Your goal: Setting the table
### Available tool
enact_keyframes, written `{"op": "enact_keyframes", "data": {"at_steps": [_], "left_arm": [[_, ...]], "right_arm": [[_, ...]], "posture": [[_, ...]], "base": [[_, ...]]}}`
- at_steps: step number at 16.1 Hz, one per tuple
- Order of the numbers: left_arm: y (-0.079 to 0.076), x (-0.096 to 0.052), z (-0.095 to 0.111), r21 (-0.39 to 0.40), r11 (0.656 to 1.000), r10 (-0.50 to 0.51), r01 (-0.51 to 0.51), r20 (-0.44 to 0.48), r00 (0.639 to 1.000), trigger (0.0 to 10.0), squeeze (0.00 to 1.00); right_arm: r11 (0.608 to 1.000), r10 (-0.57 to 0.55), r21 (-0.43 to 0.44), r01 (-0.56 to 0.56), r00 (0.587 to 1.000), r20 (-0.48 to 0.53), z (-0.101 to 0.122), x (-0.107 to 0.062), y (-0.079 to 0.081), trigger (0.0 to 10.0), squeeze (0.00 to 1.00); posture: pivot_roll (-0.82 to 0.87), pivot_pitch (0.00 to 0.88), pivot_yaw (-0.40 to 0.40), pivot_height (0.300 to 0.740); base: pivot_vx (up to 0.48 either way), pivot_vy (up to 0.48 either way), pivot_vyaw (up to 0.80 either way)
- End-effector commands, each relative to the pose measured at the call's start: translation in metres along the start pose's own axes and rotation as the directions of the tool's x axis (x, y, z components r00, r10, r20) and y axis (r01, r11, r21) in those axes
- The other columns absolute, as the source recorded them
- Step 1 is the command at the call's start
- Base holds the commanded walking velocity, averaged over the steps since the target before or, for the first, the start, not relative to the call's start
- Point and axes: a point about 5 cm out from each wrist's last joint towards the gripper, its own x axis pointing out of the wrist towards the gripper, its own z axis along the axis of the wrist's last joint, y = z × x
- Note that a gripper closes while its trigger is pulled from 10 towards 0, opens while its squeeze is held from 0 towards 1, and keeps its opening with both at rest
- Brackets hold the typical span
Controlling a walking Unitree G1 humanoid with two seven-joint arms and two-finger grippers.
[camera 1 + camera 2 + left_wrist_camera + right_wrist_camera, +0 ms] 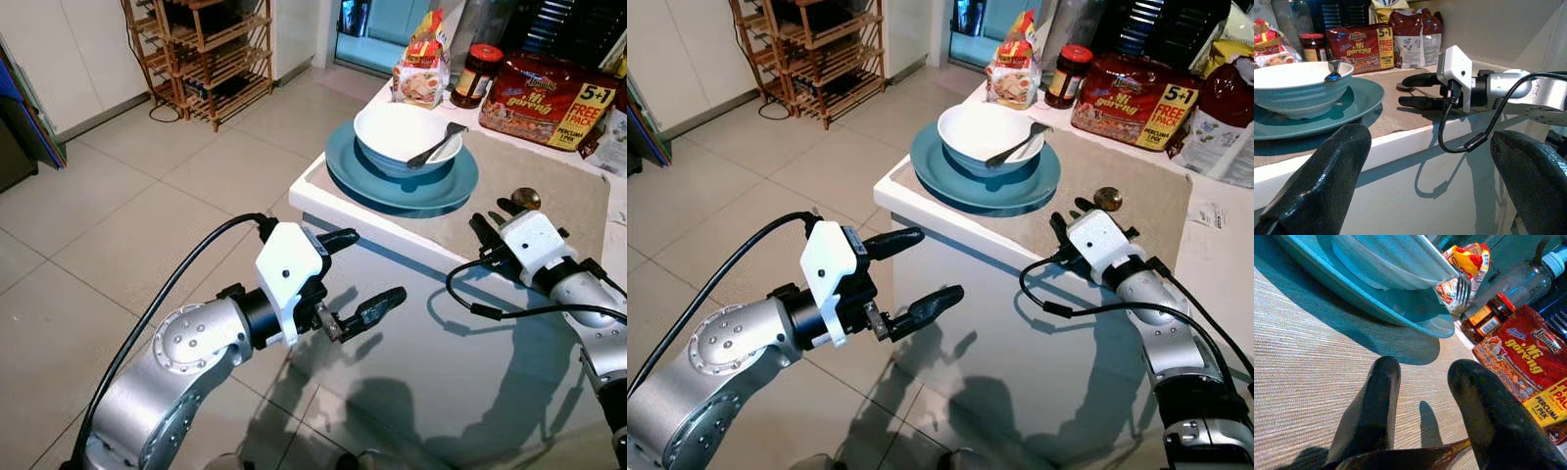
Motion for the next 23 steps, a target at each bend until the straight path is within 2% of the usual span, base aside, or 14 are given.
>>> {"op": "enact_keyframes", "data": {"at_steps": [1, 4, 6, 7, 8, 10, 12, 14, 16, 18, 19, 20, 22, 23], "left_arm": [[-0.001, 0.0, 0.006, 0.014, 1.0, -0.02, 0.02, 0.014, 1.0, 10.0, 0.0], [-0.003, -0.004, 0.005, 0.011, 1.0, -0.017, 0.017, 0.007, 1.0, 10.0, 0.0], [-0.002, -0.007, 0.005, 0.009, 1.0, -0.018, 0.018, -0.001, 1.0, 10.0, 0.0], [-0.001, -0.009, 0.004, 0.011, 1.0, -0.019, 0.019, -0.01, 1.0, 10.0, 0.0], [0.001, -0.01, 0.003, 0.012, 1.0, -0.016, 0.017, -0.015, 1.0, 10.0, 0.0], [0.002, -0.009, 0.003, 0.013, 1.0, -0.016, 0.016, -0.018, 1.0, 10.0, 0.0], [0.002, -0.008, 0.003, 0.016, 1.0, -0.021, 0.022, -0.017, 1.0, 10.0, 0.0], [0.002, -0.009, 0.002, 0.019, 1.0, -0.019, 0.02, -0.02, 1.0, 10.0, 0.0], [0.002, -0.009, 0.002, 0.019, 1.0, -0.018, 0.018, -0.021, 1.0, 10.0, 0.0], [0.002, -0.01, 0.002, 0.022, 1.0, -0.018, 0.018, -0.026, 0.999, 10.0, 0.0], [0.002, -0.01, 0.002, 0.023, 1.0, -0.018, 0.019, -0.027, 0.999, 10.0, 0.0], [0.003, -0.01, 0.002, 0.027, 0.999, -0.019, 0.019, -0.028, 0.999, 10.0, 0.0], [0.004, -0.011, 0.002, 0.033, 0.999, -0.015, 0.015, -0.029, 0.999, 10.0, 0.0], [0.004, -0.011, 0.002, 0.032, 0.999, -0.014, 0.015, -0.03, 0.999, 10.0, 0.0]], "right_arm": [[1.0, -0.014, -0.004, 0.015, 1.0, 0.01, 0.001, -0.003, -0.009, 10.0, 1.0], [0.994, 0.111, -0.014, -0.11, 0.993, 0.052, 0.003, -0.019, -0.002, 10.0, 1.0], [0.988, 0.156, -0.032, -0.154, 0.985, 0.069, 0.007, -0.024, -0.005, 10.0, 1.0], [0.98, 0.201, -0.028, -0.199, 0.976, 0.08, 0.014, -0.028, -0.014, 10.0, 0.4], [0.978, 0.209, -0.014, -0.208, 0.973, 0.094, 0.023, -0.027, -0.026, 10.0, 0.0], [0.978, 0.2, 0.032, -0.204, 0.974, 0.105, 0.028, -0.024, -0.036, 10.0, 0.0], [0.963, 0.202, 0.167, -0.213, 0.976, 0.079, 0.026, -0.019, -0.045, 10.0, 0.0], [0.94, 0.068, 0.336, -0.057, 0.997, -0.021, 0.015, -0.011, -0.06, 10.0, 0.0], [0.919, -0.007, 0.392, 0.029, 0.998, -0.057, 0.013, -0.007, -0.069, 10.0, 0.0], [0.832, -0.163, 0.516, 0.205, 0.979, -0.126, 0.012, -0.001, -0.094, 10.0, 0.0], [0.81, -0.186, 0.538, 0.234, 0.972, -0.144, 0.011, 0.0, -0.098, 10.0, 0.0], [0.761, -0.208, 0.594, 0.261, 0.965, -0.158, 0.011, 0.002, -0.105, 10.0, 0.0], [0.745, -0.197, 0.631, 0.216, 0.975, -0.102, 0.019, 0.005, -0.107, 10.0, 0.0], [0.765, -0.17, 0.628, 0.144, 0.985, -0.019, 0.032, 0.008, -0.107, 10.0, 0.0]], "posture": [[0.0, 0.065, -0.051, 0.74], [0.01, 0.066, -0.048, 0.74], [0.0, 0.066, -0.047, 0.74], [0.0, 0.064, -0.043, 0.74], [-0.01, 0.062, -0.04, 0.74], [-0.01, 0.059, -0.036, 0.74], [-0.01, 0.054, -0.037, 0.74], [0.0, 0.051, -0.041, 0.74], [0.0, 0.051, -0.041, 0.74], [0.0, 0.046, -0.035, 0.74], [0.0, 0.046, -0.035, 0.74], [0.0, 0.046, -0.035, 0.74], [0.01, 0.046, -0.037, 0.74], [0.01, 0.047, -0.035, 0.74]], "base": [[0.0, 0.0, 0.0], [0.0, 0.0, 0.0], [0.0, 0.0, 0.0], [0.0, 0.0, 0.0], [0.0, 0.0, 0.0], [0.0, 0.0, 0.0], [0.0, 0.0, 0.0], [0.0, 0.0, 0.0], [0.0, 0.0, 0.0], [0.0, 0.0, 0.0], [0.0, 0.0, 0.0], [0.0, 0.0, 0.0], [0.0, 0.0, 0.0], [0.0, 0.0, 0.0]]}}
